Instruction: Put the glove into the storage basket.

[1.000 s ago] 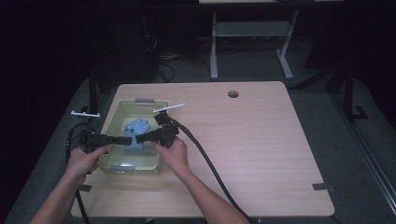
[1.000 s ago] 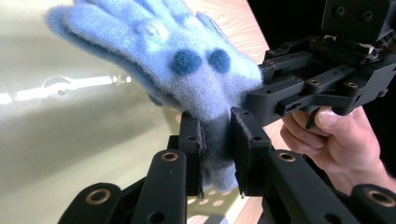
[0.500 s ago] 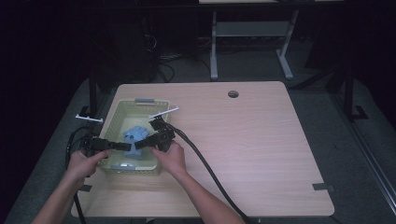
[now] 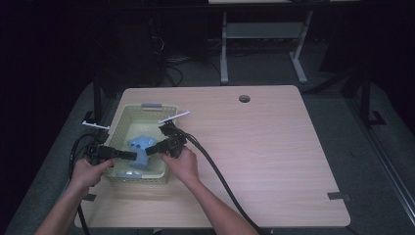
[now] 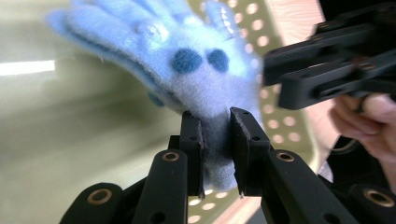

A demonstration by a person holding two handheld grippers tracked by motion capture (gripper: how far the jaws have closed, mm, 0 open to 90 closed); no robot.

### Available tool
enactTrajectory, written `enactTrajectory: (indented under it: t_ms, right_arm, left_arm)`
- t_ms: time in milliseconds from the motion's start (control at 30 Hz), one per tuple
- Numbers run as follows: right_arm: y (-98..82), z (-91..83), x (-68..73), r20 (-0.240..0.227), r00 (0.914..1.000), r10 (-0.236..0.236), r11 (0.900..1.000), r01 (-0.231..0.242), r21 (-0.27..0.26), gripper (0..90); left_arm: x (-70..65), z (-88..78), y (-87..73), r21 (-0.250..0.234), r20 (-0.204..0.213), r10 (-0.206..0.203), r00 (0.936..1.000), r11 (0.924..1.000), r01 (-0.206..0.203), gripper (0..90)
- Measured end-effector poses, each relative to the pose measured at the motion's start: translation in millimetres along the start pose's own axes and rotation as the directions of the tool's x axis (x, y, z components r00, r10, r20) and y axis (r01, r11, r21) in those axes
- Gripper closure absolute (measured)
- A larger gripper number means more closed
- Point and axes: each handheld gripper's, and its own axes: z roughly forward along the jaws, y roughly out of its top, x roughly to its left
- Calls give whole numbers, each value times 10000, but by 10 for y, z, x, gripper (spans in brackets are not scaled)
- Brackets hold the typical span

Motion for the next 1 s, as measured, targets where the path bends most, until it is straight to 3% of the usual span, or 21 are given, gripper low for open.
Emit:
enactTrajectory:
  t_ms: [100, 267, 300, 467, 700, 900, 1000]
  right_arm:
    - [-6, -28, -5, 1, 10000, 31, 10000, -31, -2, 708]
    - [-14, -15, 3, -50, 10000, -27, 10000, 27, 8, 705]
    - [-14, -13, 5, -66, 10000, -45, 10000, 45, 5, 705]
    - [-16, -23, 14, -92, 10000, -15, 10000, 15, -16, 700]
    - [-14, -75, 21, -57, 10000, 12, 9999, -13, -108, 688]
    - [-21, -127, 18, -27, 9999, -122, 9997, 122, -188, 684]
    - [-22, -152, 17, -23, 9999, -155, 9996, 155, -223, 679]
  left_arm:
    - [-11, 71, 3, 459, -553, 77, 9984, 9989, -51, 758]
    - [-35, 129, 27, 763, -770, -12, 9970, 9971, 71, 755]
    - [-46, 145, 38, 946, -1010, 34, 9949, 9955, 62, 754]
    - [-45, 179, 51, 1147, -1332, -87, 9910, 9931, 241, 721]
    - [-18, 143, 62, 1067, -1775, -354, 9835, 9928, 550, 605]
    - [-24, 65, 95, 759, -1793, -551, 9822, 9947, 697, 615]
    - [-33, 45, 116, 744, -1859, -369, 9819, 9959, 516, 617]
